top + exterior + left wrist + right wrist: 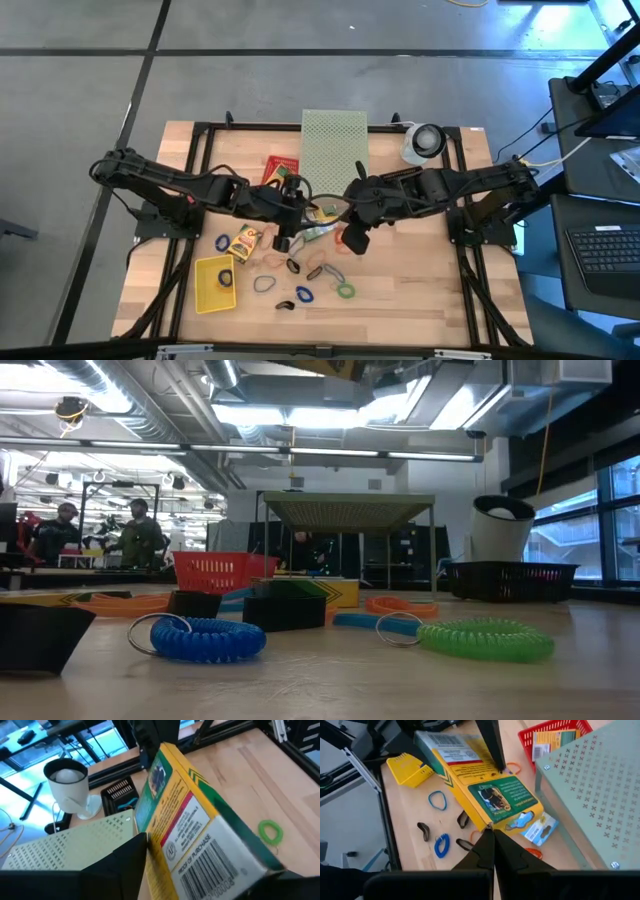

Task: Pick & Place Office Desk Supplies
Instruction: Put the crayola box into the orange bin

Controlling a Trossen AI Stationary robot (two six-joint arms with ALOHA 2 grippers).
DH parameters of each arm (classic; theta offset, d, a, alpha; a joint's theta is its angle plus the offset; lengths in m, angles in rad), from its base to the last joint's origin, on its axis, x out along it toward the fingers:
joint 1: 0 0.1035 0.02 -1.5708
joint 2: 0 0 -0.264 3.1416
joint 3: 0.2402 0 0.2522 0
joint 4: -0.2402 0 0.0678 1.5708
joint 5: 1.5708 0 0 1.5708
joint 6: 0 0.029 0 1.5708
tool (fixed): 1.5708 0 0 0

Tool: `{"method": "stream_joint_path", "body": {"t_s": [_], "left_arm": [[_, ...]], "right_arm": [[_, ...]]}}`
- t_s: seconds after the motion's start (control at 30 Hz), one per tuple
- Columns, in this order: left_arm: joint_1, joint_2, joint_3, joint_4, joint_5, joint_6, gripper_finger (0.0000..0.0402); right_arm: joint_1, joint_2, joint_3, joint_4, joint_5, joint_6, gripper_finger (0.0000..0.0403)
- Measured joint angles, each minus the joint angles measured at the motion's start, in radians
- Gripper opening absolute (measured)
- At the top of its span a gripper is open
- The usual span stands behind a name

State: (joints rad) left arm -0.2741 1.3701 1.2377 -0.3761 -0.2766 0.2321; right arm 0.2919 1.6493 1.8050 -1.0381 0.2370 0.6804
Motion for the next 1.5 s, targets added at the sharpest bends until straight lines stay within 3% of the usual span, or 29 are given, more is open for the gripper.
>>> {"method": "stream_joint_path", "body": {"t_s": [0.2, 0.57, 0.83, 1.07, 1.27, 1.5], "left_arm": [[0.000, 0.000, 0.000, 0.046, -0.004, 0.035, 0.0157], [0.000, 0.000, 0.000, 0.064, 0.010, 0.030, 0.0018], [0.000, -0.005, 0.000, 0.053, 0.011, -0.022, 0.0017], [0.003, -0.045, 0.000, -0.019, -0.041, -0.113, 0.0017], [0.067, -0.100, 0.000, -0.195, -0.088, -0.409, 0.0017], [0.159, -0.149, -0.010, -0.397, -0.140, -0.643, 0.0017]], "right_arm": [[-0.001, 0.000, 0.001, -0.003, -0.005, -0.012, 0.0000], [0.011, 0.000, 0.001, 0.003, -0.005, -0.010, 0.0000], [0.011, 0.000, 0.001, 0.006, -0.016, -0.027, 0.0014], [-0.011, 0.000, 0.001, 0.006, -0.017, -0.106, 0.0091], [-0.048, -0.009, 0.001, -0.003, 0.032, -0.104, 0.0172], [-0.069, -0.080, 0.001, -0.026, 0.201, -0.137, 0.0181]]}}
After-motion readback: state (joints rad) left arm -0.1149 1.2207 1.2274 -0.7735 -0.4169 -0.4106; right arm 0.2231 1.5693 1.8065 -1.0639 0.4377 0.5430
